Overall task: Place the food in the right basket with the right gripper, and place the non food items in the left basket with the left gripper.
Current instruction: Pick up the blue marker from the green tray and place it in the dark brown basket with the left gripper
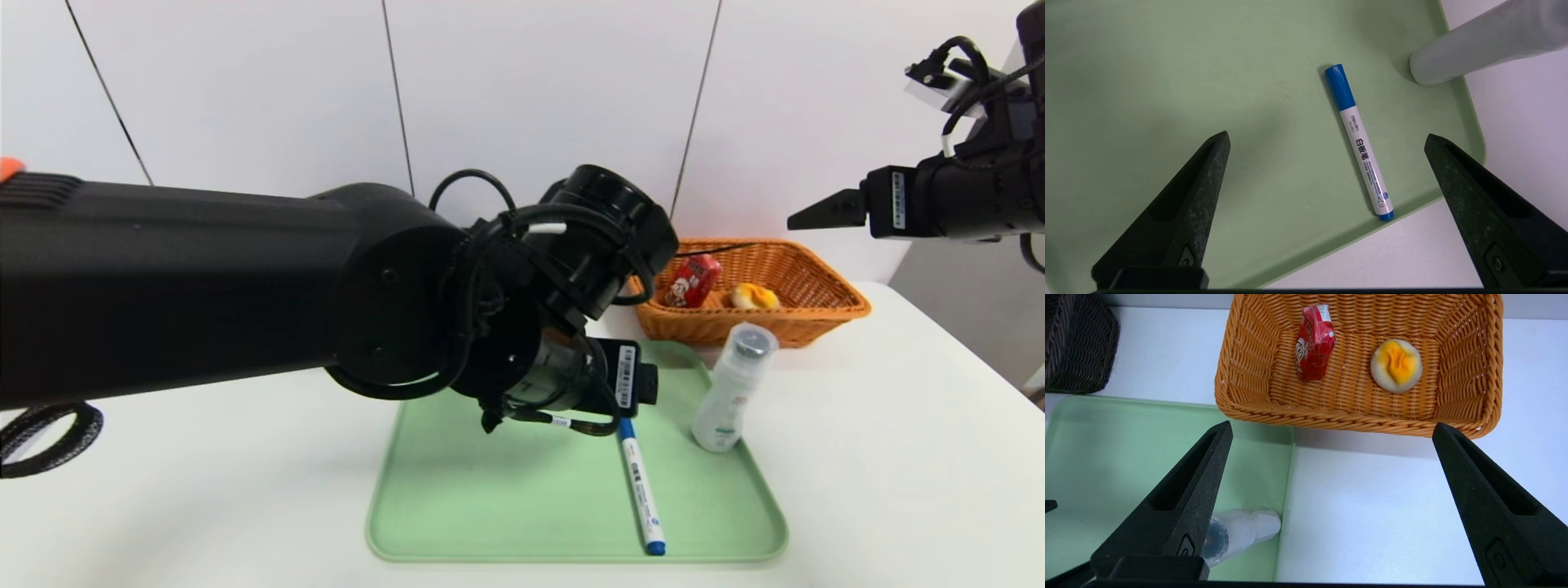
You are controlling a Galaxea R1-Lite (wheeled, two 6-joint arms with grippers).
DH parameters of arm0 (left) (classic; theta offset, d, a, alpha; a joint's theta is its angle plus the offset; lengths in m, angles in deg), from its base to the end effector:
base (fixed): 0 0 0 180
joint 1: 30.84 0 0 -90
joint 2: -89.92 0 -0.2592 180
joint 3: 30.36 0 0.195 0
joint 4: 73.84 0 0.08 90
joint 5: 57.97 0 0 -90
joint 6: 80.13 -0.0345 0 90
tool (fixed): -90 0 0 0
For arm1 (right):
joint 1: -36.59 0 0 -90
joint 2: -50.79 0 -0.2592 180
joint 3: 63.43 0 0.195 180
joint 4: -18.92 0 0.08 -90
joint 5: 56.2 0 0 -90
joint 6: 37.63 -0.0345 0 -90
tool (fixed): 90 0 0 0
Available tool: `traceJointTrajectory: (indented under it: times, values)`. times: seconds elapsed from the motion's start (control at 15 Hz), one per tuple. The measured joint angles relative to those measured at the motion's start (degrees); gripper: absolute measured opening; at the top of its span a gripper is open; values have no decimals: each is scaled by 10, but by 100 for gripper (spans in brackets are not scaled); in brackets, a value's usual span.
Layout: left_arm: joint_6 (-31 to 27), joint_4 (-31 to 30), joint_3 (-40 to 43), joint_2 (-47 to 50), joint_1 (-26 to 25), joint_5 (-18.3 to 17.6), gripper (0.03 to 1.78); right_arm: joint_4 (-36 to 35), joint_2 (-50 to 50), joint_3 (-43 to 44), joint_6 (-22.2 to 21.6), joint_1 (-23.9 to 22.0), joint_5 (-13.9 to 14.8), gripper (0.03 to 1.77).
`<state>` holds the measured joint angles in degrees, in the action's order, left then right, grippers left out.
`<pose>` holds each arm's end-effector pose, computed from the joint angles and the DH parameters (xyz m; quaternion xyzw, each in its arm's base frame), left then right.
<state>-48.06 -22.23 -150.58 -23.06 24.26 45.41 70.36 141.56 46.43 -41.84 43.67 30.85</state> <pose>0.2216 -0.3037 0.1838 -0.0348 0.3911 -0.2307 0.8903 0.2821 0.0368 0.2617 0.0251 0.2813 0.0737 0.9565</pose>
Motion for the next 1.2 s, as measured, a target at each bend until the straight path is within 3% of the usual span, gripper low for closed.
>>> traceJointTrajectory:
  times: [0.4, 0.67, 1.2]
  values:
    - [7, 46, -75, -72, 30, 33, 169, -2, 0, -21, -2, -1, 0, 169]
    - [30, 80, -117, -118, 34, 38, 169, -40, 0, -44, -2, -5, -1, 169]
    - [36, 89, -147, -178, 35, 55, 169, -43, 5, -50, -2, -5, -3, 169]
